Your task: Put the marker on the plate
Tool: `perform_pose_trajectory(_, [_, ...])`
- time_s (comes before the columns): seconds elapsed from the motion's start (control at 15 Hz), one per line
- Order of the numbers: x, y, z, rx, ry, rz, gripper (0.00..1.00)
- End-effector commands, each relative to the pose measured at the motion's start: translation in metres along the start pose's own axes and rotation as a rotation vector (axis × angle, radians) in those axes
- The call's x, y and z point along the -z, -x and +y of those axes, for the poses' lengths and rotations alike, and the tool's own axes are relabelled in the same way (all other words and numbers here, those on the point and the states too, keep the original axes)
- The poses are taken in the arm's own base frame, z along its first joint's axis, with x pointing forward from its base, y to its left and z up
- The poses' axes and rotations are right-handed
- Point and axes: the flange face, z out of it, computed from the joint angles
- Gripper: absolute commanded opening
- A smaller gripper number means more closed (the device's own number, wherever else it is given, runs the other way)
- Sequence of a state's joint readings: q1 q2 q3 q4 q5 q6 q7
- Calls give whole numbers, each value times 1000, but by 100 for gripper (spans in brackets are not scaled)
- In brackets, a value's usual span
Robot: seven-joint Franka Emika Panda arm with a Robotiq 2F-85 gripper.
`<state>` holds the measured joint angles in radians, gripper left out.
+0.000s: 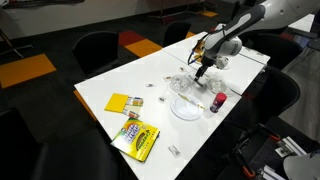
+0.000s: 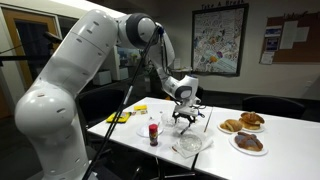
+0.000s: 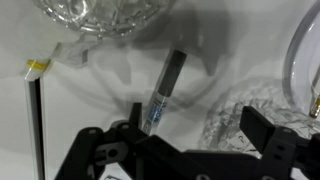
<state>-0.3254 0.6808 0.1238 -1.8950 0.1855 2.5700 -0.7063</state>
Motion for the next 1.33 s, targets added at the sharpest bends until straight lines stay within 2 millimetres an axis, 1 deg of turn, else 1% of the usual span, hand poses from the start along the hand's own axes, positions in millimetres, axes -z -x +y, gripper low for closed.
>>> perform_pose_trajectory(0.0, [-7, -3, 10, -23, 39, -65, 100])
perform_pose_trajectory(0.2, [-9, -5, 15, -42, 86, -74, 100])
perform_pose_trajectory(0.47, [-9, -11, 18, -117, 133, -62, 100])
perform_pose_trajectory(0.73, [-17, -14, 11, -175, 127, -61, 100])
perform_pose_trajectory(1.13, [-37, -18, 1, -224, 138, -64, 100])
perform_pose_trajectory(1.2, [-41, -18, 0, -224, 142, -63, 75])
perform_pose_trajectory(1.27, [-44, -18, -1, -226, 144, -63, 72])
